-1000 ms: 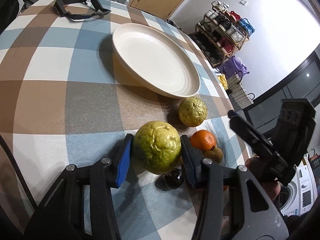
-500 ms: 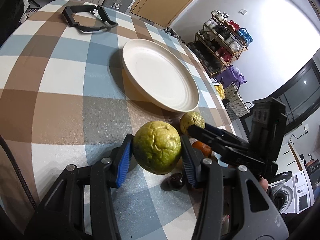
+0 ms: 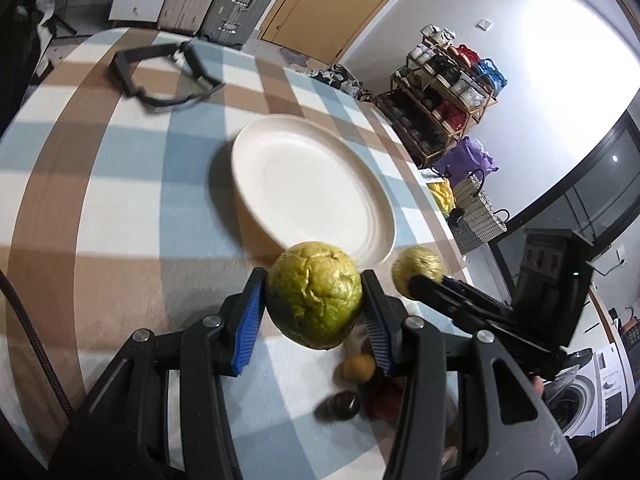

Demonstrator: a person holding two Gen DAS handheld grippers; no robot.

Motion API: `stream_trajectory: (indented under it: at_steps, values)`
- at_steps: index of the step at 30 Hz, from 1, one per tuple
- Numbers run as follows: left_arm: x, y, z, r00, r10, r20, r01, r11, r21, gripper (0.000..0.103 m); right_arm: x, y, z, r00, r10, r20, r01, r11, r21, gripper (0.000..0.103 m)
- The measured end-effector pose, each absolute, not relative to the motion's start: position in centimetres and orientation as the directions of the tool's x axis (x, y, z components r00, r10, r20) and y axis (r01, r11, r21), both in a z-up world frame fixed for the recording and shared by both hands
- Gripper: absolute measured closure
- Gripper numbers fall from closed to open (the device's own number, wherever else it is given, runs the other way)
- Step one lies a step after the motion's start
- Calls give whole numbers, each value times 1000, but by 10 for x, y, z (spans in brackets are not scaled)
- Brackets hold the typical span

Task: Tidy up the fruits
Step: 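Carry both green fruits onto the white plate and open both tools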

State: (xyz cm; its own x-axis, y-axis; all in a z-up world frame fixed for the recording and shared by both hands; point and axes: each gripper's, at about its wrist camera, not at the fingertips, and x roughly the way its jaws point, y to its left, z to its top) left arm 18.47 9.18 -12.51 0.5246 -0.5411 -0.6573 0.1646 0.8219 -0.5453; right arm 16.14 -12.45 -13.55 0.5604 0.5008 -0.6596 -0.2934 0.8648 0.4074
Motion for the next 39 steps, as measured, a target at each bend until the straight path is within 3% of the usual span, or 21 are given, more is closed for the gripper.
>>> stream_trajectory:
  at_steps: [9,14,28,39]
  values:
    - [246,70,-78,558,-517,-649,216,846,-487,59,199,-134,-69,587,558,-586,-357,829,431,49]
    - [291,61,-73,551,-505,-665,216,855,-471,59,251,-133,-56,567,558,-606,-346,829,439,49]
    - [385,60,-144,437,-549,-713,137,824,-550,59,348,-118,-128,465,500,-730,-279,866,415,49]
    - [411,56,-158,432,-569,-699,99,801,-591,56,362,-117,-150,439,509,-741,-261,861,436,49]
